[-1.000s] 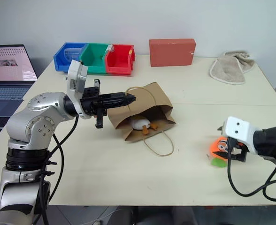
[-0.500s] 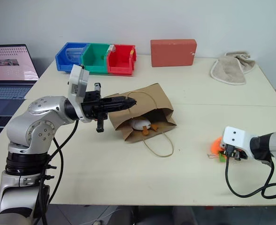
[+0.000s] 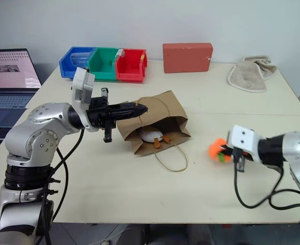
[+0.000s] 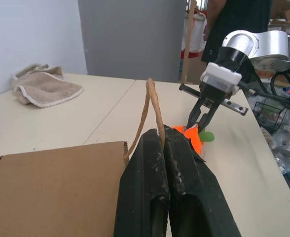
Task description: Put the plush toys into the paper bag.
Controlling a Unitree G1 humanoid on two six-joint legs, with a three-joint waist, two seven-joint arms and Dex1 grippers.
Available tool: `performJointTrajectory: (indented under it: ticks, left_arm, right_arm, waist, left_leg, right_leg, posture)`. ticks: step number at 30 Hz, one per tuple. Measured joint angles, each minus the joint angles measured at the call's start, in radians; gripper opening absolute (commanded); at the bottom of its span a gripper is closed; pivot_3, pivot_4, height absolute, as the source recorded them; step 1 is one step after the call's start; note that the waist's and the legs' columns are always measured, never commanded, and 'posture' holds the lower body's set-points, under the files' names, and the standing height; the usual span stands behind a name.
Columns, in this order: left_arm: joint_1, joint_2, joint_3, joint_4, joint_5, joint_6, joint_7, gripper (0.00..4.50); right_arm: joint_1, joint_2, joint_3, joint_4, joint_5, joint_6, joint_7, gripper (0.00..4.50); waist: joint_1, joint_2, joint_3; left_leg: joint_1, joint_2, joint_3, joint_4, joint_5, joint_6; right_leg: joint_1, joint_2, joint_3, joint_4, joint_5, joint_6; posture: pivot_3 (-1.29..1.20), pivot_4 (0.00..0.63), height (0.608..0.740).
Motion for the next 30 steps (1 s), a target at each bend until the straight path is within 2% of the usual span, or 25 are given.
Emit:
performJointTrajectory:
  ticks: [5,8,13,22,23,24,30]
  left_arm:
    - [-0.035,0.001,0.014,0.018,-0.003,0.0,-0.003,0.0]
    - [-0.04,0.002,0.015,0.023,-0.003,0.001,-0.004,0.0]
    - [-0.045,0.001,0.013,0.023,-0.008,0.008,-0.008,0.0]
    - [-0.045,0.008,0.015,0.015,-0.016,0.021,-0.015,0.0]
    - [-0.045,0.009,0.015,0.015,-0.016,0.021,-0.015,0.0]
    - [-0.045,0.009,0.015,0.015,-0.016,0.021,-0.015,0.0]
    - [-0.045,0.009,0.016,0.016,-0.016,0.021,-0.006,0.0]
  right_arm:
    - [-0.147,0.159,0.064,-0.081,0.117,0.148,-0.053,0.04]
    - [-0.195,0.257,0.113,-0.07,0.122,0.184,-0.112,0.04]
    - [-0.28,0.43,0.256,0.055,-0.005,0.138,-0.249,0.04]
    - [-0.348,0.607,0.318,0.268,-0.232,0.072,-0.505,0.04]
    - [-0.351,0.613,0.317,0.283,-0.241,0.07,-0.518,0.56]
    - [-0.351,0.619,0.317,0.285,-0.245,0.068,-0.524,0.76]
    - [-0.351,0.632,0.318,0.284,-0.27,0.055,-0.527,2.95]
  waist:
    - [0.002,0.0,0.0]
    - [0.003,0.0,0.0]
    - [0.001,0.0,0.0]
    - [0.002,0.0,0.0]
    - [0.003,0.0,0.0]
    - [0.002,0.0,0.0]
    - [0.001,0.0,0.0]
  left_leg:
    - [-0.001,0.0,-0.001,0.0,0.0,0.0]
    - [-0.001,0.0,-0.001,-0.001,0.0,0.0]
    - [-0.001,0.0,-0.001,-0.001,0.0,0.0]
    - [-0.003,0.0,-0.001,-0.002,0.0,0.0]
    - [-0.003,0.0,-0.001,-0.002,0.0,0.0]
    - [-0.003,0.0,-0.001,-0.002,0.0,0.0]
    - [-0.003,0.0,-0.001,-0.003,0.0,0.0]
  right_leg:
    - [0.0,0.0,-0.001,-0.001,0.0,0.0]
    - [0.0,0.0,-0.001,0.0,0.0,0.0]
    - [-0.002,0.0,-0.001,0.0,0.0,0.0]
    - [-0.005,0.0,-0.001,0.001,0.0,-0.001]
    - [-0.005,0.0,-0.001,0.001,0.0,-0.001]
    - [-0.005,0.0,-0.001,0.001,0.0,-0.001]
    - [-0.005,0.001,-0.001,0.001,0.0,-0.001]
  posture:
    - [0.0,0.15,0.74]
    - [0.0,0.15,0.74]
    - [0.0,0.15,0.74]
    - [0.0,0.15,0.74]
    - [0.0,0.15,0.74]
    - [0.0,0.15,0.74]
    - [0.0,0.15,0.74]
